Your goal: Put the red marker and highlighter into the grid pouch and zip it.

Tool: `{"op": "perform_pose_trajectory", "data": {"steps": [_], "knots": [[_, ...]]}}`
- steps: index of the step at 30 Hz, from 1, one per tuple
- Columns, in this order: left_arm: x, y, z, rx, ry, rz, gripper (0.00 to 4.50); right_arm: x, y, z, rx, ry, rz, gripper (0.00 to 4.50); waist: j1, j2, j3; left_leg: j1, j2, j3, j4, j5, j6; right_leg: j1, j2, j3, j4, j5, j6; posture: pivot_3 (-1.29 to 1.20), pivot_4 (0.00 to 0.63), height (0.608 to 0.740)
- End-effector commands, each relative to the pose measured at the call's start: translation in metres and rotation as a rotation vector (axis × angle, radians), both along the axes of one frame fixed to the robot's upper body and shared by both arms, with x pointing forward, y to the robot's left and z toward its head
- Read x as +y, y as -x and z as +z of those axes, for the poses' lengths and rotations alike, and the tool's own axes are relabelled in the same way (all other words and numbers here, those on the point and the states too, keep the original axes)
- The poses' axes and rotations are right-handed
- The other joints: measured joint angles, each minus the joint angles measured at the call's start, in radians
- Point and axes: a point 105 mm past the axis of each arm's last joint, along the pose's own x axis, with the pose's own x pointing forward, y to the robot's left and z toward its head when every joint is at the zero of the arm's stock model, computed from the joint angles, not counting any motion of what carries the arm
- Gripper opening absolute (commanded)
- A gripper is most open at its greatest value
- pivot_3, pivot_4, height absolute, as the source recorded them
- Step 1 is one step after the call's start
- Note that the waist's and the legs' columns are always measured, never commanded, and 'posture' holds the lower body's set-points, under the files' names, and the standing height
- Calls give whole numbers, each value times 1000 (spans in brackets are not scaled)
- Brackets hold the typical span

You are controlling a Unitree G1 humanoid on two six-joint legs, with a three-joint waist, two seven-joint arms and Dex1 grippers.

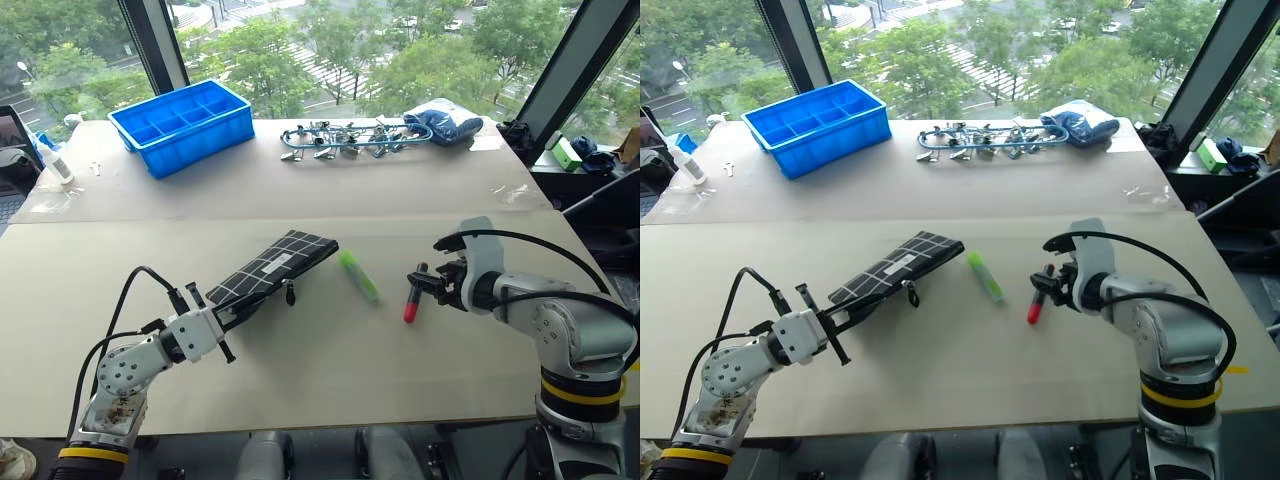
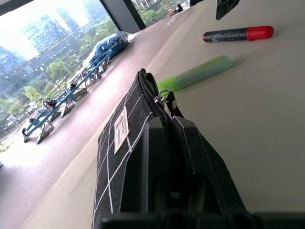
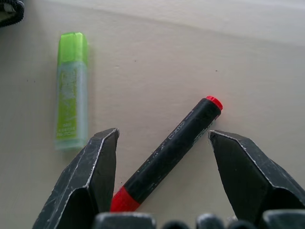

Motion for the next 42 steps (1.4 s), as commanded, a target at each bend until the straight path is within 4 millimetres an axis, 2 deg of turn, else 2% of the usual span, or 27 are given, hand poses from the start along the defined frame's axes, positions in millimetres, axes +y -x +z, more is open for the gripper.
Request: {"op": "perform_pose_trajectory", "data": {"steps": [1, 10, 15, 19, 23, 28, 31, 37, 38, 41, 42], "knots": [[0, -4, 14, -56, 19, -5, 0, -9, 1, 10, -50, 56, -81, 3378, 5, 0, 0, 0, -1, 0, 0, 0, 0, 0, 0, 0, 0, 0, 0, 0, 150, 740], [-14, -6, 12, -63, 38, -42, 0, -3, 2, 4, -51, 54, -118, 3378, 0, 0, 0, -1, -1, 0, 0, 0, 0, 0, 0, 0, -1, 0, 1, 0, 150, 740], [-16, -7, 14, -71, 48, -45, 0, 7, 2, -7, -25, 49, -101, 3378, -1, 0, 0, 0, -1, 0, 0, 0, 0, 0, 0, 0, -1, 0, 1, 0, 150, 740], [-17, -8, 18, -87, 63, -43, 0, 9, 2, -25, 23, 53, -100, 3378, 1, 0, 0, 0, -1, 0, 0, 0, 0, 1, 0, 0, -1, 0, 1, 0, 150, 740], [-19, -4, 21, -96, 65, -64, 0, 3, 1, -38, 36, 84, -128, 3378, 0, 0, 0, 0, -1, 0, 0, 0, 0, 1, 0, 0, -1, 0, 1, 0, 150, 740], [-18, -4, 25, -102, 66, -69, 0, 1, -1, -40, 16, 110, -126, 3378, 0, 0, 0, 1, -1, 0, 0, 0, 0, 2, 0, 0, -1, 0, 1, 0, 150, 740], [-18, -5, 28, -109, 64, -73, 0, 1, -2, -41, 4, 126, -122, 2682, 0, 0, 0, 1, -1, 0, 0, 0, 0, 2, 0, 0, -1, 0, 1, 0, 150, 740], [-20, -8, 34, -120, 67, -88, 0, -9, -10, -37, -41, 131, -150, 625, 2, -1, 0, 1, -2, 0, 0, 0, 0, 3, 0, 0, -1, 0, 2, 0, 150, 740], [-20, -8, 35, -118, 72, -91, 0, -12, -12, -35, -51, 134, -157, 491, 2, -1, -1, 1, -2, 0, 0, 0, 0, 3, 0, 0, -1, 0, 2, 0, 150, 740], [-19, -9, 38, -107, 100, -103, 0, -18, -21, -25, -96, 136, -167, 488, 2, -1, -1, 1, -2, 0, 0, 0, 0, 2, 0, 0, -1, 0, 2, 0, 150, 740], [-19, -9, 39, -99, 110, -110, 0, -17, -26, -16, -140, 129, -157, 488, 2, -1, -1, 1, -2, 0, 0, 0, 0, 2, 0, 0, -1, 0, 2, 0, 150, 740]]}}
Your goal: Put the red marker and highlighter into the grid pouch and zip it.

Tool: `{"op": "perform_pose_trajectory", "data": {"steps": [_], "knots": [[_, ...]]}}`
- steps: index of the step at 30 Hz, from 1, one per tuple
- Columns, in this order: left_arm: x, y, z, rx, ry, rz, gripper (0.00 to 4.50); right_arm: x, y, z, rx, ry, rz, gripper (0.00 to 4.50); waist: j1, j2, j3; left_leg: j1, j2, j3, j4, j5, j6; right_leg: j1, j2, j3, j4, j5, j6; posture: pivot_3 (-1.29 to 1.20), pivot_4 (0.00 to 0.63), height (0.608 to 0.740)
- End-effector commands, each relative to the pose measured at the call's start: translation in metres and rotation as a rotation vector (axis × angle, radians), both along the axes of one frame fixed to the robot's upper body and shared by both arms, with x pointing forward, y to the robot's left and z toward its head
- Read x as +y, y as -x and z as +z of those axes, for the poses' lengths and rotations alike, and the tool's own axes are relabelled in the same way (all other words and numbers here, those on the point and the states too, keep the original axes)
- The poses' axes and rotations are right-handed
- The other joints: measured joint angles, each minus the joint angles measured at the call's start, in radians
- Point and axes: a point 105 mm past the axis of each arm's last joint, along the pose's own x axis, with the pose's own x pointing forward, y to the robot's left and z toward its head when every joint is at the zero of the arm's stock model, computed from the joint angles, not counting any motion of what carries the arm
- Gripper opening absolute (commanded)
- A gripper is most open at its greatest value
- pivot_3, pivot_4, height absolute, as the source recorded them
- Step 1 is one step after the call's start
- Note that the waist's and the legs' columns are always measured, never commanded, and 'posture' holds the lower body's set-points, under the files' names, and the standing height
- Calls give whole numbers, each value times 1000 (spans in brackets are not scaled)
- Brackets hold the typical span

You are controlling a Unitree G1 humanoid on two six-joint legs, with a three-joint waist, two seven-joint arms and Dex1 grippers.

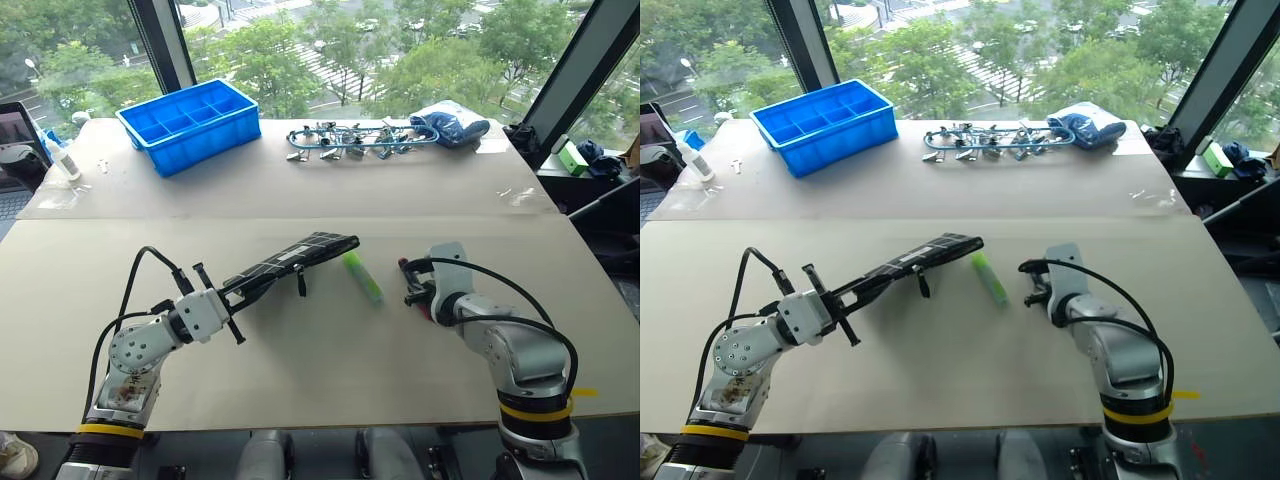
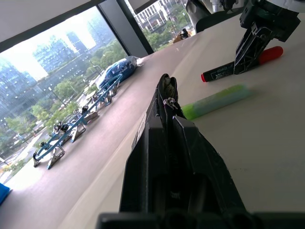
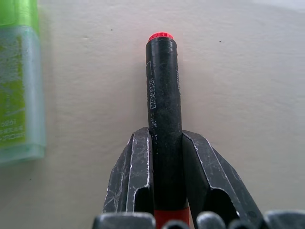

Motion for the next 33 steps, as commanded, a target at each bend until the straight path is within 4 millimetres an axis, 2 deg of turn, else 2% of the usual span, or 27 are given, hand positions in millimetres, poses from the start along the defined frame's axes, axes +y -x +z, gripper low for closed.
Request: {"op": "perform_pose_trajectory", "data": {"steps": [1, 2, 5, 7, 8, 11, 20, 33], "knots": [[1, 1, 18, -30, 50, -30, 0, -13, -20, 39, -190, 69, 13, 488, 0, 0, 0, 0, 0, 0, 0, 0, 0, 0, 0, 0, 0, 0, 0, 0, 150, 740], [1, 1, 19, -22, 58, -35, 0, -9, -24, 51, -250, 103, 61, 487, 0, 0, 0, 0, 0, 0, 0, 0, 0, 0, 0, 0, 0, 0, 0, 0, 150, 740], [3, 1, 19, -4, 70, -47, 0, 24, -22, 90, -496, 358, 421, 487, -3, 1, 1, -1, -1, 0, 0, 0, 0, -2, 0, 1, 0, 0, 0, 0, 150, 740], [3, 1, 19, -1, 71, -50, 0, 33, -18, 99, -592, 483, 561, 487, -6, 1, 1, 0, -3, 0, -1, 0, 0, -2, 0, 1, 0, -1, 1, 0, 150, 740], [4, 1, 20, -1, 73, -50, 0, 41, -11, 102, -651, 580, 689, 487, -6, 1, 1, 0, -2, 0, -1, 0, 1, -1, 1, 1, -1, -1, 1, 0, 150, 740], [3, 1, 20, 0, 77, -52, 0, 50, 1, 100, -732, 780, 915, 487, -4, 1, 1, 0, -3, 1, -1, 0, 1, -1, 1, 1, -1, -1, 1, 0, 150, 740], [-1, 4, 17, 2, 75, -60, 0, 60, 13, 115, -885, 855, 1115, 487, 0, 0, 2, 0, -4, 1, 0, 0, 1, 0, -1, 1, -1, -1, 2, 0, 150, 740], [-4, 6, 17, 2, 72, -70, 0, 60, 11, 101, -880, 896, 1159, 487, 0, 0, 2, 0, -4, 2, 1, 0, 1, 0, -1, 1, -1, 0, 2, 0, 150, 740]]}}
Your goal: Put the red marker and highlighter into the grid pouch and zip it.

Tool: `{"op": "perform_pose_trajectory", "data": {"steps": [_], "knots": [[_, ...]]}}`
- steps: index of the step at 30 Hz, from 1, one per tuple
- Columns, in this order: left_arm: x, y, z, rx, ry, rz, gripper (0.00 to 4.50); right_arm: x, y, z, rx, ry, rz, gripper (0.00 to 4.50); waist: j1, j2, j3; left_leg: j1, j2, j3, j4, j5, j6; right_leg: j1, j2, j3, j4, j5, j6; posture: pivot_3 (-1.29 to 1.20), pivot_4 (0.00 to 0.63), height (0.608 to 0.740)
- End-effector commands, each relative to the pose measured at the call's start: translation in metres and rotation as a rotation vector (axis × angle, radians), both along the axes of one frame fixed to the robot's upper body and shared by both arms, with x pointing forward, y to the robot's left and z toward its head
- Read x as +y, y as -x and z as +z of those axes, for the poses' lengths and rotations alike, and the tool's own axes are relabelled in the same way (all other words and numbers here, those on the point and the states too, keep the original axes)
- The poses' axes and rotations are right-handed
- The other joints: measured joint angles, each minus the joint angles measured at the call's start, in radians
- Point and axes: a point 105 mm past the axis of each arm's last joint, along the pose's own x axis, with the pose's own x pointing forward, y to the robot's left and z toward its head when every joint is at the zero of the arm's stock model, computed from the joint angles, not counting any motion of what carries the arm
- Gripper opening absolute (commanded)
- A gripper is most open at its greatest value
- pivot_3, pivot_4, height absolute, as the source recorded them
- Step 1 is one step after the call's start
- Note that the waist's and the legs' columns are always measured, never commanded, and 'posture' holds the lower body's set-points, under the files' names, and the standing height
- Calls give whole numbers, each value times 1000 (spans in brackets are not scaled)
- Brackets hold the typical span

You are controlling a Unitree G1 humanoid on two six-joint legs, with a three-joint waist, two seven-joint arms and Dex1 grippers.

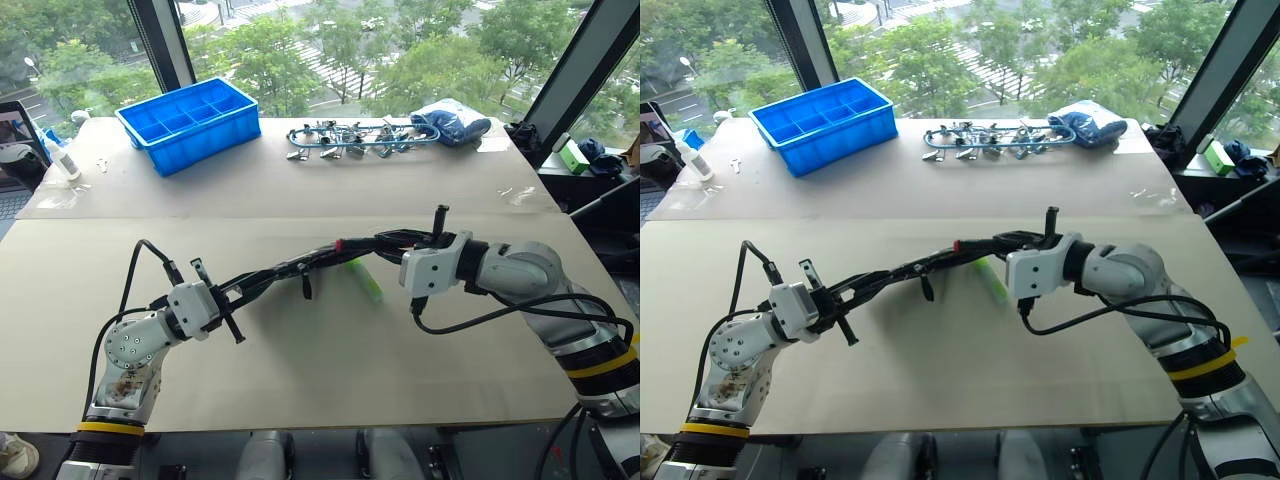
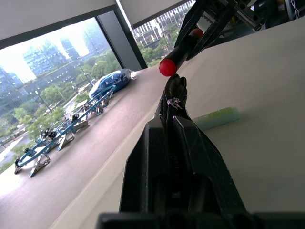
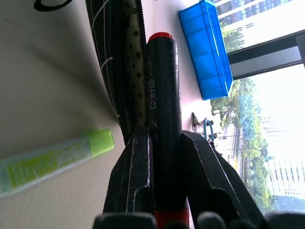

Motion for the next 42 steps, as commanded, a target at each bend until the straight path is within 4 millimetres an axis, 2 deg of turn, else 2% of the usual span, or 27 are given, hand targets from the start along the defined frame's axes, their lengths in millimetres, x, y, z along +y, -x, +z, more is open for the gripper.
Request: {"op": "perform_pose_trajectory", "data": {"steps": [1, 8, 16, 21, 28, 35, 42], "knots": [[-2, 2, 10, -43, 5, -12, 0, -1, 3, 11, -59, -3, 18, 487, 0, 0, 0, 0, 0, 0, 0, 0, 0, 0, 0, 0, 0, 0, 0, 0, 150, 740], [-2, 3, 10, -43, 5, -13, 0, -6, 0, 5, -71, 16, 6, 487, 1, 0, 0, 0, 0, 0, 0, 0, 0, 0, 0, 0, 0, 0, 0, 0, 150, 740], [-4, 3, 10, -43, 6, -17, 0, -3, -4, -17, -67, 69, 11, 487, 0, 0, 0, 0, 0, 1, 0, 0, 0, 0, 0, 0, 0, 0, 0, 0, 150, 740], [-5, 3, 10, -43, 4, -21, 0, 11, -9, -14, -95, 77, 35, 487, -1, 0, 0, 0, 0, 2, 0, 0, 0, 0, 0, 0, 1, 0, 0, 0, 150, 740], [-7, 1, 10, -44, 0, -31, 0, 41, -7, -17, -91, 69, 120, 487, -1, 0, 0, 0, 0, 2, 0, 0, 0, 0, 0, 0, 1, 0, 0, 0, 150, 740], [-10, 1, 9, -42, 1, -42, 0, 72, -7, -24, -42, -2, 212, 487, -1, 0, 0, 0, 0, 2, 1, 0, 0, 0, 0, 0, 2, 0, 0, 0, 150, 740], [-12, 0, 10, -44, 1, -48, 0, 92, -12, -24, 4, -65, 270, 487, -1, 0, 0, 0, -1, 3, 1, 0, -1, 0, 0, 0, 2, 0, 0, 0, 150, 740]]}}
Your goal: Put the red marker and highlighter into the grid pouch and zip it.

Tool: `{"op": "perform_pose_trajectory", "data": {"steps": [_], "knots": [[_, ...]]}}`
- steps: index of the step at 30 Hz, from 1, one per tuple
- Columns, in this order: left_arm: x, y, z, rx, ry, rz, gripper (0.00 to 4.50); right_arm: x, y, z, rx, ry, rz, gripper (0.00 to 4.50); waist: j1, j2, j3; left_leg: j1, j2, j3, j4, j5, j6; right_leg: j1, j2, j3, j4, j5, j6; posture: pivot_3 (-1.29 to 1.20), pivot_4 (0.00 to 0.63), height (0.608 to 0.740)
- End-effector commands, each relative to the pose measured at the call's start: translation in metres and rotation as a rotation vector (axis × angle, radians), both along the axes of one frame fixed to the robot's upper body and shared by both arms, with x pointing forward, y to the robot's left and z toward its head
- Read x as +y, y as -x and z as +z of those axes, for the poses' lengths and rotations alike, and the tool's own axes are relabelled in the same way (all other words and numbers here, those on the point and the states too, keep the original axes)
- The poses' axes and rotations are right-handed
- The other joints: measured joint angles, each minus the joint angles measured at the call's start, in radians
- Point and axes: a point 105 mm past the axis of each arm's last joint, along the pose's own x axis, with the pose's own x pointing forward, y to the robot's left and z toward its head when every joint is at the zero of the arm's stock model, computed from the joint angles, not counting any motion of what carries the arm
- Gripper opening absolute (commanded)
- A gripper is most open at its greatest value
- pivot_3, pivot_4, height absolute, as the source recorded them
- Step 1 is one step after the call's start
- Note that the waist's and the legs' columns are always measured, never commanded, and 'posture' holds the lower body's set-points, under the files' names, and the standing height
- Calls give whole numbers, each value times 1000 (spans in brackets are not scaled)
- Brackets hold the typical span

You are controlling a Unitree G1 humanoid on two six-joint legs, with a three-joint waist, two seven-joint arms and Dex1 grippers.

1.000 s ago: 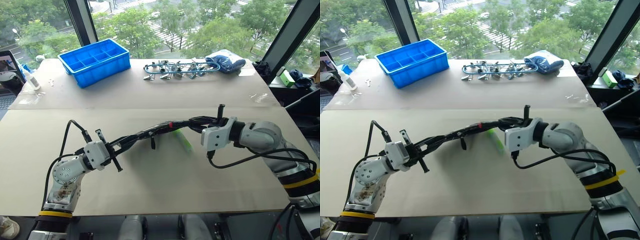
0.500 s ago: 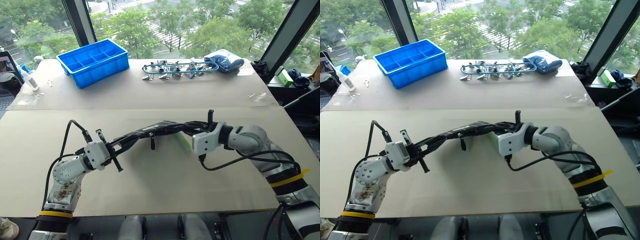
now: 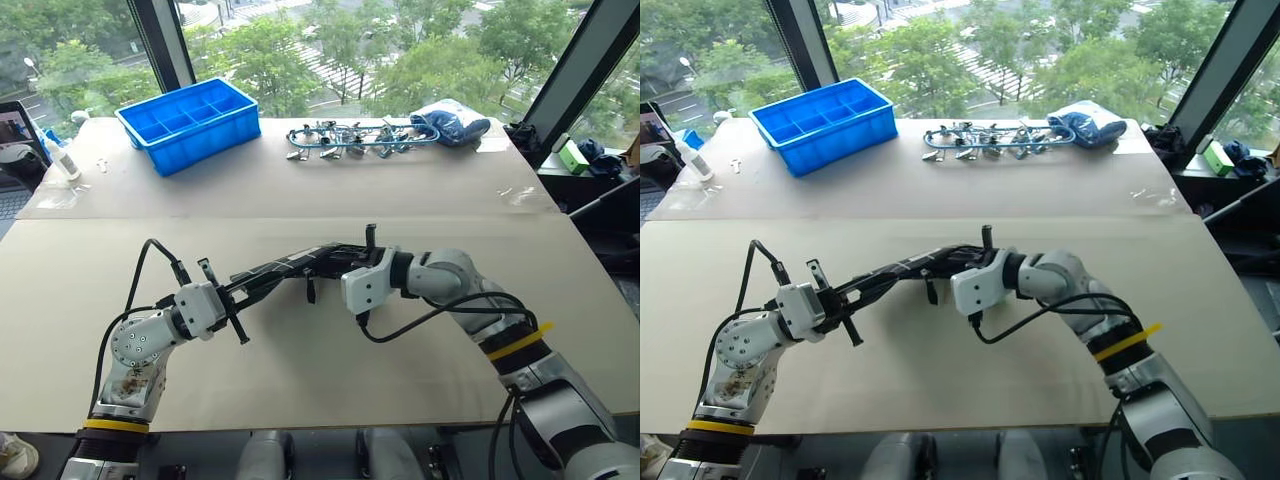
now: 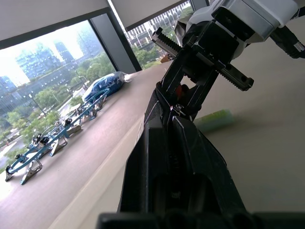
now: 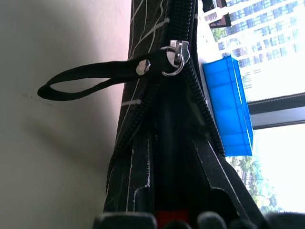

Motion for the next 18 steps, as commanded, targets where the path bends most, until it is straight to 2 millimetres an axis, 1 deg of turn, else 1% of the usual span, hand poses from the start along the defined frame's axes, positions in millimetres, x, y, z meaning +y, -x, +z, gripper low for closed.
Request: {"op": "perform_pose_trajectory", "data": {"steps": [1, 2, 3, 4, 6, 8, 11, 14, 16, 17, 18], "knots": [[-4, 1, 11, -43, 12, -18, 0, 10, 2, 13, 2, -57, 51, 487, 1, 0, 0, 0, 0, 0, 0, 0, 0, 0, 0, 0, 0, 0, 0, 0, 150, 740], [-4, 1, 11, -45, 12, -15, 0, 9, -1, 15, 66, -90, 31, 487, 1, 0, 0, 0, 0, 0, 0, 0, 0, 0, 0, 0, 0, 0, 0, 0, 150, 740], [-3, 2, 11, -47, 12, -11, 0, 5, -4, 16, 101, -102, 9, 1516, 1, 0, 0, 0, 0, 0, 0, 0, 0, 0, 0, 0, 0, 0, 0, 0, 150, 740], [-2, 2, 11, -47, 12, -7, 0, 1, -9, 21, 102, -114, -21, 1677, 1, 0, 0, 0, 0, 0, 0, 0, 0, 0, 0, 0, 0, 0, 0, 0, 150, 740], [-2, 3, 10, -45, 11, -4, 0, -7, -14, 26, 106, -109, -52, 2411, 1, 0, 0, 0, 0, 0, 0, 0, 0, 0, 0, 0, 0, 0, 0, 0, 150, 740], [-2, 3, 9, -43, 11, -3, 0, -15, -16, 30, 97, -94, -55, 2411, 1, 0, 0, 0, 0, 0, 0, 0, 0, 0, 0, 0, 0, 0, 0, 0, 150, 740], [-2, 3, 9, -43, 9, -2, 0, -32, -18, 34, 93, -54, -74, 2411, 2, 0, 0, 0, 0, -1, 0, 0, 0, 0, 0, 0, 0, 0, 0, 0, 150, 740], [-2, 3, 9, -44, 6, 0, 0, -47, -23, 59, 149, -143, -111, 2411, 1, 0, 0, 0, 0, -1, 0, 0, 0, 0, -1, 0, 0, 0, 0, 0, 150, 740], [-2, 3, 8, -43, 3, -1, 0, -58, -28, 73, 239, -208, -152, 2411, -1, 0, 0, 0, 0, -1, 0, 0, 0, 0, 0, 0, 0, 0, 0, 0, 150, 740], [-2, 3, 8, -44, 2, -2, 0, -62, -27, 75, 305, -224, -162, 2411, -1, 0, 0, 0, 1, -1, 0, 0, 0, 0, 0, 0, 0, 0, 0, 0, 150, 740], [-3, 3, 8, -43, 1, -3, 0, -67, -22, 73, 406, -229, -163, 2411, 0, 0, 0, 0, 2, -2, 0, 0, 0, 0, 0, 0, 0, 0, -1, 0, 150, 740]]}}
